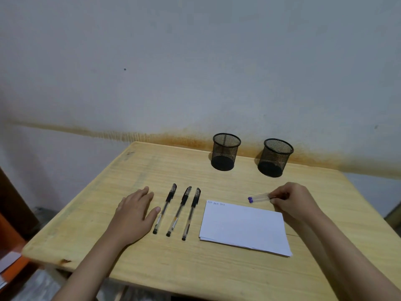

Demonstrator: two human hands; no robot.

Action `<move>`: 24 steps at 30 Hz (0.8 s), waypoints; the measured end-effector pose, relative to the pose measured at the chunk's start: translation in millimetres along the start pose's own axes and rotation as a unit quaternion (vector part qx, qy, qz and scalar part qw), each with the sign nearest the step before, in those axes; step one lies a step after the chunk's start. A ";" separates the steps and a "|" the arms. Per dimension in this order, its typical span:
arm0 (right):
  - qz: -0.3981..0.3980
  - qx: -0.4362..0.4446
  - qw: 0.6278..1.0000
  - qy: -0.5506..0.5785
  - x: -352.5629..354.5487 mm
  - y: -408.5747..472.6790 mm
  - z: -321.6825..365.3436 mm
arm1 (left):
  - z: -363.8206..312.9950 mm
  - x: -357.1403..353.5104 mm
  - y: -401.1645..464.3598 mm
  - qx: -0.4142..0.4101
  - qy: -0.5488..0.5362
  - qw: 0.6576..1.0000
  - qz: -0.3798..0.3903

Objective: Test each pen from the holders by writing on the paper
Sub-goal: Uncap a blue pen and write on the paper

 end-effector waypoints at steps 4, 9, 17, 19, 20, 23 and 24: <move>-0.010 0.050 0.998 -0.031 -0.2 2.1 0.8 | -1.3 1.5 -0.3 0.005 -0.001 1.000 -0.001; -0.062 0.118 0.990 -0.050 7.1 -0.4 10.3 | -0.2 2.0 -1.3 0.015 -0.024 1.000 0.001; -0.062 0.154 0.950 0.263 35.0 -45.1 66.3 | -49.7 30.2 3.4 0.037 -0.245 0.961 -0.126; -0.037 0.148 0.930 0.335 33.3 -56.0 78.0 | -84.2 33.7 4.5 0.011 -0.284 0.949 -0.138; -0.024 0.146 0.919 0.366 32.0 -60.5 82.9 | -101.8 33.7 4.4 0.001 -0.309 0.942 -0.132; -0.005 0.150 0.884 0.443 28.9 -73.3 92.0 | -144.1 24.1 3.7 -0.029 -0.350 0.932 -0.089; -0.005 0.152 0.871 0.466 28.8 -77.7 93.4 | -157.5 19.9 1.9 -0.041 -0.355 0.931 -0.071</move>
Point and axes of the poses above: each hand's wrist, its own y-axis towards the middle knuckle, its own x-axis out of the back of the hand, z = x × y, the point moved 6 cm from there along y, towards the middle knuckle, and after that the axes turned 9 degrees about -x, right-handed, at the moved point
